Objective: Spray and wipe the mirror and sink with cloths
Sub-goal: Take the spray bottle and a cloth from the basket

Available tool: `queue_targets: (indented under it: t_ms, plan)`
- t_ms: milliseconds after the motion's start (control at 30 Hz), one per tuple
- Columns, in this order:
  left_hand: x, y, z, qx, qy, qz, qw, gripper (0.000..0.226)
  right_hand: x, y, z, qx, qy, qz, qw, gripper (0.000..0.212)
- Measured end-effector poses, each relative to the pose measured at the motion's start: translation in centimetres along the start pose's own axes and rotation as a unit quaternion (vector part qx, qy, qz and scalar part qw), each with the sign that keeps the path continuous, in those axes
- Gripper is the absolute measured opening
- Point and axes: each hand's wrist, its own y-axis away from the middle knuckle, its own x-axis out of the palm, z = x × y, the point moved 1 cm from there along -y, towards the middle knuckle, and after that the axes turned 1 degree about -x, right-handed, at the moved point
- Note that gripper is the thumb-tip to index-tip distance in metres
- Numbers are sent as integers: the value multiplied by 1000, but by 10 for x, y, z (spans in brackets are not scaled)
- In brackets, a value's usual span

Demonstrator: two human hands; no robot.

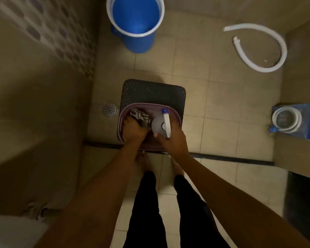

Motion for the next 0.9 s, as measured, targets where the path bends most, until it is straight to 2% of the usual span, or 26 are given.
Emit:
queue_targets:
  t_ms: [133,333,467,567,667,733,800,900]
  plan:
    - [8,-4,1,9,-50,-38,998,100,8,-6,-2,32,3,-25,999,81]
    - [14,-7,7,31,-51,-76,995,85,14,-13,-9,21,-7,-65,998,56]
    - [6,-9,9,56,31,-70,996,70,12,-15,-7,22,-34,-73,997,56]
    - [-1,-6,7,44,181,-51,981,56,9,-14,1,9,-27,-83,996,55]
    - [-9,-1,9,-47,351,1,935,54,1,-9,12,-47,-26,-110,992,53]
    - [-16,5,15,-89,421,47,902,52,-6,-6,21,-79,-46,-115,989,48]
    - [-23,10,22,-102,488,118,859,48,-13,-4,30,-105,-66,-128,984,38]
    - [-27,19,27,-77,577,196,789,29,-21,-2,40,-113,-88,-147,979,33]
